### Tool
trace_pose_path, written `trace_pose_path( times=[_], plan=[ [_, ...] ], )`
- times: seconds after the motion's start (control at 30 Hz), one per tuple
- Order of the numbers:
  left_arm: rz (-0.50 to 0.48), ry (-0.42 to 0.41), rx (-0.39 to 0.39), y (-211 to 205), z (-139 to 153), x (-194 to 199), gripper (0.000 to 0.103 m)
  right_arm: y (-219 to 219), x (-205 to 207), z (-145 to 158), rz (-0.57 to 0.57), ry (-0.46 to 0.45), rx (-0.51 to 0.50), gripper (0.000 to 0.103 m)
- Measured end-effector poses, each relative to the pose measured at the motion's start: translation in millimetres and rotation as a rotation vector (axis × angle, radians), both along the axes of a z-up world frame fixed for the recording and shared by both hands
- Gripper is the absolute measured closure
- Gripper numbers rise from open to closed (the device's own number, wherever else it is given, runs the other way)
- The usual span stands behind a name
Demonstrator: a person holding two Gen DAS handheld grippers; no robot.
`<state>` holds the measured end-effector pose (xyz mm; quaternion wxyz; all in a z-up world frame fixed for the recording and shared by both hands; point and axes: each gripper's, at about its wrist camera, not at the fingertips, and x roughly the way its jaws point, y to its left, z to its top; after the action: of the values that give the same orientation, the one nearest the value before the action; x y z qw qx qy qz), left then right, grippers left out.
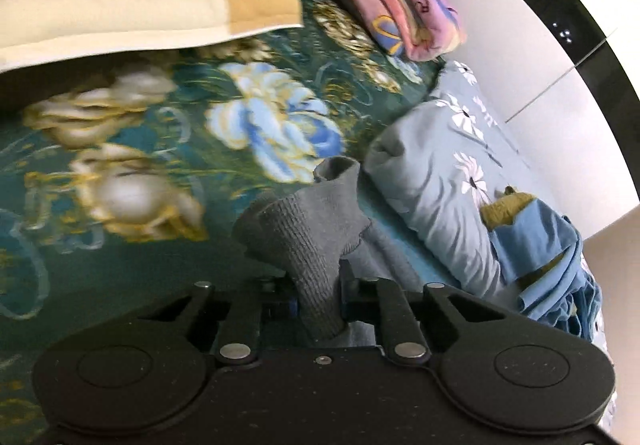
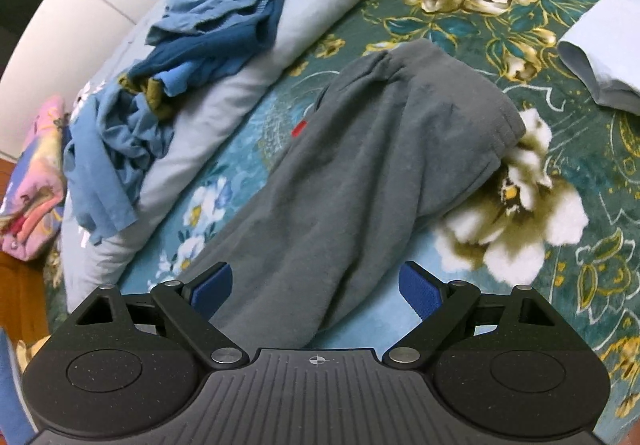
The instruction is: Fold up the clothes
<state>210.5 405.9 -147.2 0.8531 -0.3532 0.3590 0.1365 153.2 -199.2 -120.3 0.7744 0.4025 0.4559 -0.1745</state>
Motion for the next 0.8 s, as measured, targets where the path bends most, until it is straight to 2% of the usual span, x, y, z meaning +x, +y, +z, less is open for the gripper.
trace_pose_path(
  times=[0.07,0.17,0.3,0.33,0.43,0.47,0.53,0.63,0.8],
  plan=[
    [-0.02,0.052,0.062,9,-4,-5,0.088,1,-6,-1,-0.014,0.002,0.006,0.013],
    [0.004,0.13,0.008,30,-31,-4,0.087,2,-15,-5,-0.033,0.009,0.012,0.013],
    [-0.017,0.173,0.032,29,-46,6,0.086,1,-25,-11,-0.04,0.024,-0.002,0.013],
    [-0.001,0.17,0.025,29,-46,7,0.085,-1,-27,-12,-0.042,0.024,-0.005,0.013],
    [0.073,0.175,-0.068,36,-50,1,0.078,-8,-31,-15,-0.058,0.02,-0.014,0.013],
    [0.088,0.179,-0.087,37,-47,-4,0.076,-11,-32,-15,-0.062,0.017,-0.017,0.013],
    [0.119,0.189,-0.125,40,-43,-13,0.062,-20,-32,-17,-0.073,0.017,-0.025,0.013],
    [0.157,0.188,-0.158,41,-31,-30,0.054,-38,-33,-24,-0.12,0.015,-0.031,0.013],
    [0.226,0.216,-0.197,30,-13,-58,0.048,-73,-32,-55,-0.256,-0.001,0.01,0.013]
  ],
)
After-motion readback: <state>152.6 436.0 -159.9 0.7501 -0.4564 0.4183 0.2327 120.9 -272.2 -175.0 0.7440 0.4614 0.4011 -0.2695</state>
